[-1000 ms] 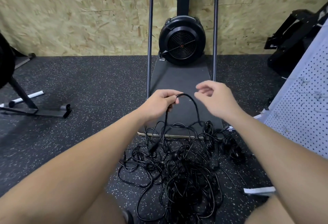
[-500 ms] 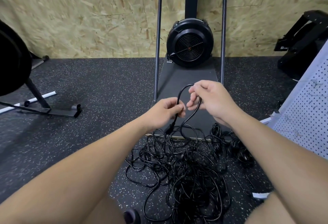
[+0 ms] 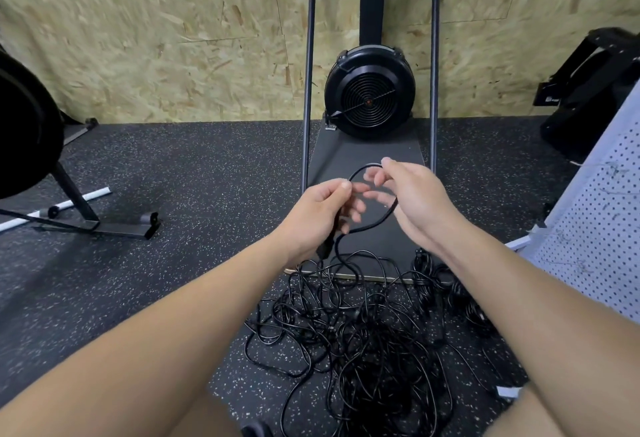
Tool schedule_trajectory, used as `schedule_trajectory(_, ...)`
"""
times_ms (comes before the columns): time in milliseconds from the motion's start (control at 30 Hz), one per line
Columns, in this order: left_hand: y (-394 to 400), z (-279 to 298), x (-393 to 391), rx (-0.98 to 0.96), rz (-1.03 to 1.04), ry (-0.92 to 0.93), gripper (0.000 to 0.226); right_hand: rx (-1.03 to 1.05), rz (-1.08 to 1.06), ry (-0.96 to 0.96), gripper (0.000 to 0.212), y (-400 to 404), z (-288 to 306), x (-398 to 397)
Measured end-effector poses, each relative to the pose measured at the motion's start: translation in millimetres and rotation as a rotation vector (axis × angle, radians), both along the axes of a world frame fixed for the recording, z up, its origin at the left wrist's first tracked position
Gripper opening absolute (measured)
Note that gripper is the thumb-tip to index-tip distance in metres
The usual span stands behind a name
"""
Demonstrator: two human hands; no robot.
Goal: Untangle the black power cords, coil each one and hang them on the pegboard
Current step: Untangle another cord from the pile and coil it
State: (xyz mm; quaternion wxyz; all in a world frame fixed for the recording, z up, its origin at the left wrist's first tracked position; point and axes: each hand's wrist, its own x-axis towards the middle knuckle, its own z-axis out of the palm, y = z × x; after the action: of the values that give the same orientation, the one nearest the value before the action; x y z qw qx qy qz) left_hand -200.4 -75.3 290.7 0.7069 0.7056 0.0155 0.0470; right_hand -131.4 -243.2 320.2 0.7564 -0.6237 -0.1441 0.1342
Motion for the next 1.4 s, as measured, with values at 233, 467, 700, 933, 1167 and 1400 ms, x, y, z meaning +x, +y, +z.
schedule_trajectory(233,-11.7,-5.9,2.4,-0.015,-0.03,0.009,0.039,-0.201,0.03,-0.07,0.031,-7.1,-1.3,6.3)
schedule_trajectory(467,-31.7,2.6,-7.7,-0.083,-0.16,0.02,0.045,-0.144,0.103,0.06,0.057,-10.3,2.5,-6.0)
schedule_trajectory(700,-56.1,6.7,-9.2,-0.016,-0.218,0.05,0.021,0.131,-0.037,0.218,0.057,-11.7,10.2,6.9)
schedule_trajectory(933,-49.3,20.8,-15.3,-0.093,-0.478,0.186,0.027,0.068,-0.057,0.15,0.051,-20.7,13.6,11.5)
schedule_trajectory(1167,-39.5,20.3,-19.8,-0.238,-0.52,0.337,0.022,0.008,0.028,0.143,0.05,-16.9,9.7,2.0)
schedule_trajectory(1400,-51.4,11.9,-16.1,-0.021,-0.325,0.204,0.026,-0.016,0.082,0.134,0.054,-19.5,8.7,6.5)
